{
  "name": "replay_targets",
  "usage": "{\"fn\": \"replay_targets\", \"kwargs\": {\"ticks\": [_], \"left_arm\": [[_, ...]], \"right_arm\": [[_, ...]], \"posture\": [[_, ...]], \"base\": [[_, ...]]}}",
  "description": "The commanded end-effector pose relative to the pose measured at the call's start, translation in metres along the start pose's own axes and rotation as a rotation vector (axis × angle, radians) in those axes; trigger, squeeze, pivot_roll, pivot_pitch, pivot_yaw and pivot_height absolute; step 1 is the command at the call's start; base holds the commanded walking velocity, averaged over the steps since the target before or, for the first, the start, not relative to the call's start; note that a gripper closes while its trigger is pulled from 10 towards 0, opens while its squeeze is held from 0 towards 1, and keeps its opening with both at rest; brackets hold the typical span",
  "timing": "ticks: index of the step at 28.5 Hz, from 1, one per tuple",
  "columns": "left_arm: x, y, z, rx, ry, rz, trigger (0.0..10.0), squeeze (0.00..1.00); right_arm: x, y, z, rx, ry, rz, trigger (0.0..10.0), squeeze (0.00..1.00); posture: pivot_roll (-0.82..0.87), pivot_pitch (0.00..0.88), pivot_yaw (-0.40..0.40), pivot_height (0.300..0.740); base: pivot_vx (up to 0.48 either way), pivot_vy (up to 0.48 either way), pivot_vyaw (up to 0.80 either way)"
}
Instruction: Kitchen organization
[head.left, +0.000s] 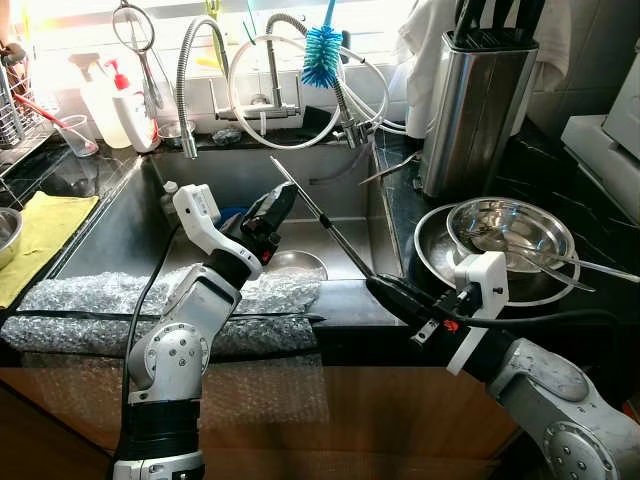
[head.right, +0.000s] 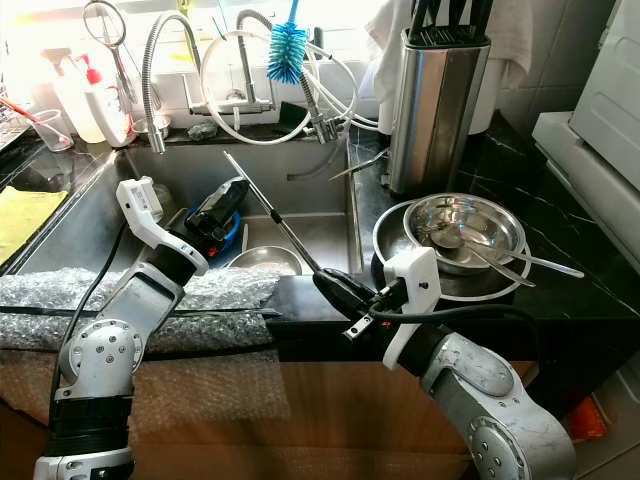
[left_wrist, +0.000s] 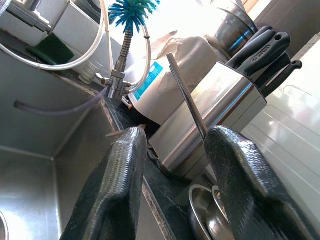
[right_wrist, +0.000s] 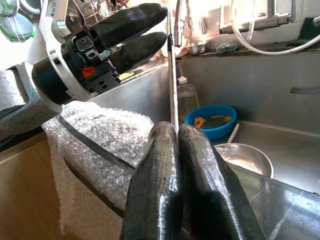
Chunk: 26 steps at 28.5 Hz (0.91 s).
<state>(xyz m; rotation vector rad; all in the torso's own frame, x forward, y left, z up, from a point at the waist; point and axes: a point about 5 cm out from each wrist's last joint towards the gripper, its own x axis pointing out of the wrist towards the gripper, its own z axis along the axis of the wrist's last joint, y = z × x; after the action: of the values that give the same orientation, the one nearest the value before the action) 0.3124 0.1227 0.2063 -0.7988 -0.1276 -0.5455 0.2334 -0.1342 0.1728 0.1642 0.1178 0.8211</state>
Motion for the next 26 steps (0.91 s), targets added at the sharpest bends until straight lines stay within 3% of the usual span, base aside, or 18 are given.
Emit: {"fn": "replay_targets", "kwargs": {"ticks": [1,20,26], "left_arm": [[-0.002,0.001,0.003,0.001,-0.014,0.006,10.0,0.00],[-0.002,0.000,0.007,0.000,-0.022,-0.011,10.0,0.00],[-0.002,-0.001,0.006,0.000,-0.013,-0.020,10.0,0.00]], "right_arm": [[0.002,0.008,0.002,-0.009,0.002,0.048,10.0,0.00],[0.003,-0.005,0.003,-0.017,-0.014,-0.058,10.0,0.00],[0.005,0.000,0.001,-0.017,-0.002,-0.013,10.0,0.00]], "posture": [[-0.15,0.000,0.088,0.740],[-0.15,0.000,0.092,0.740],[-0.15,0.000,0.090,0.740]], "base": [[0.000,0.000,0.00],[0.000,0.000,0.00],[0.000,0.000,0.00]]}}
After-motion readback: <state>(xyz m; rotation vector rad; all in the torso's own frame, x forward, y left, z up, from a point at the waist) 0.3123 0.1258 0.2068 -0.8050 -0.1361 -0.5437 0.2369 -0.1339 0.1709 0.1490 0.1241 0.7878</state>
